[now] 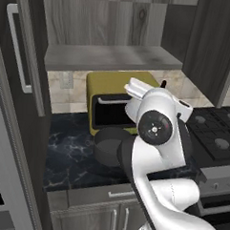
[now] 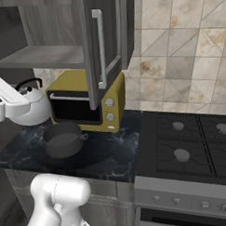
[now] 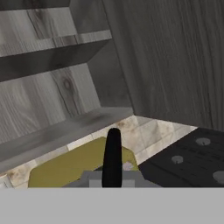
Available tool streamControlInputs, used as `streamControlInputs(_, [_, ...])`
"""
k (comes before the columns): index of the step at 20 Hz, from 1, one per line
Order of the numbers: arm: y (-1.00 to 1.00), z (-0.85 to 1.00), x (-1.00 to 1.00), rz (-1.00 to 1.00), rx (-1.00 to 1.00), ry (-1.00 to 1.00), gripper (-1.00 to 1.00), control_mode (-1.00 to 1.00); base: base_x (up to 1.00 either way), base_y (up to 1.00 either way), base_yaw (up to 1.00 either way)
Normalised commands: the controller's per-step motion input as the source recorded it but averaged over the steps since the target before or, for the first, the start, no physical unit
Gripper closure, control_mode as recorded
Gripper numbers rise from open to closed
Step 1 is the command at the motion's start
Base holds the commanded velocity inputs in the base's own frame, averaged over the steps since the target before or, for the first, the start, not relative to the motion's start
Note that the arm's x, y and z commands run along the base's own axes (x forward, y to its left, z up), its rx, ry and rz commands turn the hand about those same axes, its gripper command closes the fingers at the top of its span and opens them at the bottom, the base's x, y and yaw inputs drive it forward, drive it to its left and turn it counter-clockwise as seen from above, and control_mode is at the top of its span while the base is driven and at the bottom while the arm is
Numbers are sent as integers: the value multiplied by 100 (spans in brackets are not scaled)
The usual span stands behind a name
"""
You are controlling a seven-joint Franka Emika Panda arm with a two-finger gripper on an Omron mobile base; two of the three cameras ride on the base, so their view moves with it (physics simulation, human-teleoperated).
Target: Pick the kettle from the cabinet and place it on a stove burner. Then pick the pot from the counter and place it on another stove burner. Finally, turn both burners on.
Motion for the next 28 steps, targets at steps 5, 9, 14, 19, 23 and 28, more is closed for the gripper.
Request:
streamControlInputs(5, [0, -22, -43, 0, 0, 0, 100, -100, 0, 0, 0])
streamControlInputs(9, [0, -4, -21, -2, 1, 0, 100, -100, 0, 0, 0])
streamControlInputs(14, [0, 0, 0, 0, 0, 0, 100, -100, 0, 0, 0])
streamControlInputs(19, [0, -6, -14, 0, 0, -1, 100, -100, 0, 0, 0])
streamControlInputs(23, [0, -3, -3, -1, 0, 0, 100, 100, -18, -2, -3])
streamControlInputs(28, [0, 0, 0, 0, 0, 0, 100, 100, -38, -20, -3])
